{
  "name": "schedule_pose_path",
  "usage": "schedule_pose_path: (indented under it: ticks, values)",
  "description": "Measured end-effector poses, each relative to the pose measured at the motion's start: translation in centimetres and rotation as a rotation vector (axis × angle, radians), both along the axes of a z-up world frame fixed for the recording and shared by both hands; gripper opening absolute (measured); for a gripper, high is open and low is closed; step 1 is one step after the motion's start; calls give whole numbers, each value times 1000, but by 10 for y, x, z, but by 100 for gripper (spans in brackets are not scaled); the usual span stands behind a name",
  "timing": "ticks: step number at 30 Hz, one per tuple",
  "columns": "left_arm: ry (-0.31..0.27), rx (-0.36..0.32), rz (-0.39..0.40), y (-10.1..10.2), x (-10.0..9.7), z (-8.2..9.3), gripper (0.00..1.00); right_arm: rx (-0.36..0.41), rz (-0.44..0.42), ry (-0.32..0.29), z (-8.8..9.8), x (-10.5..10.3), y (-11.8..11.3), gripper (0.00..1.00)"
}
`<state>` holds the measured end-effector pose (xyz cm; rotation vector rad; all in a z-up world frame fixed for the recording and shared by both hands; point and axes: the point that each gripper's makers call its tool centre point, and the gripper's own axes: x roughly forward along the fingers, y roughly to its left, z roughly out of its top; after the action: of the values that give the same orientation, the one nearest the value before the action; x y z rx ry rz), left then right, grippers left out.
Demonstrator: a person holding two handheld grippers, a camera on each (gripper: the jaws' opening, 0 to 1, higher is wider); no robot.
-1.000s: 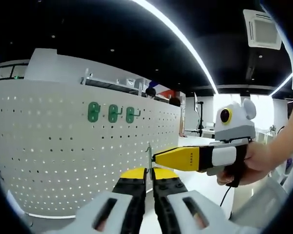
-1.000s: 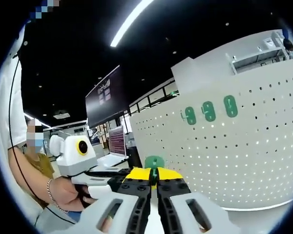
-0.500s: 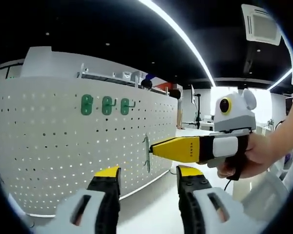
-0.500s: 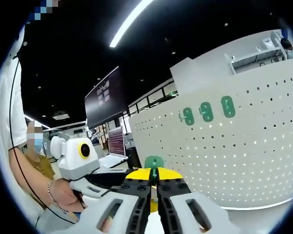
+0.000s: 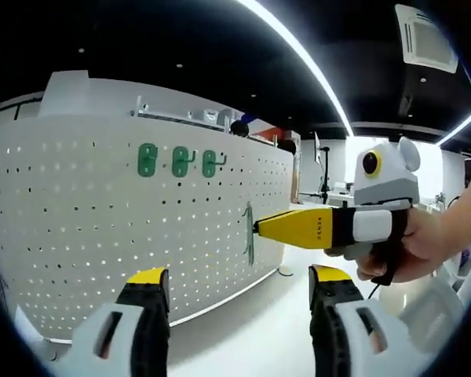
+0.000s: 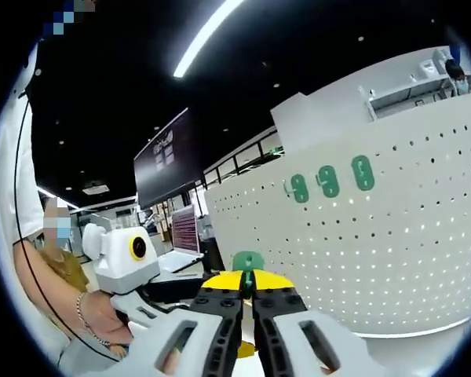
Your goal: Insert the hook assembly into the mounting plate slot until the hook locks in place.
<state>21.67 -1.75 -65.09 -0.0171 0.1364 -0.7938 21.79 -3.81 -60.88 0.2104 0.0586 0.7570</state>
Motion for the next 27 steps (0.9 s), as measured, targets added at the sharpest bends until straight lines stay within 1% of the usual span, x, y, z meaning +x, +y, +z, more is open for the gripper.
schedule_pose_path:
  ticks: [2, 5, 7, 8, 9, 10, 13, 14, 16, 21, 27]
  values:
    - [4, -1, 1, 1, 0, -1, 74, -19, -57, -9, 1, 5, -13, 0]
    - [8, 3, 4, 2, 0, -4, 74, -73, -185, -6, -1, 17, -44, 0]
    - [14, 6, 3, 3, -1, -7, 73, -97, -251, -7, -1, 23, -60, 0]
    - [16, 10, 3, 3, -2, -8, 73, -96, -287, -3, 0, 26, -70, 0]
    - [19, 9, 3, 3, -2, -9, 73, -91, -300, 1, 0, 28, -75, 0]
    - [19, 11, 4, 3, -3, -9, 73, -122, -331, -3, 0, 30, -84, 0]
    - [19, 15, 3, 4, -3, -10, 73, -117, -353, 4, 1, 34, -93, 0]
    - [18, 16, 3, 4, -3, -10, 73, -129, -373, 6, 1, 36, -98, 0]
    - [18, 18, 4, 5, -3, -10, 73, -120, -376, 9, 2, 38, -102, 0]
    - [19, 18, 8, 6, -3, -10, 73, -127, -385, -3, 6, 41, -103, 0]
    - [21, 14, 14, 9, -4, -10, 72, -130, -411, -24, 18, 54, -109, 0]
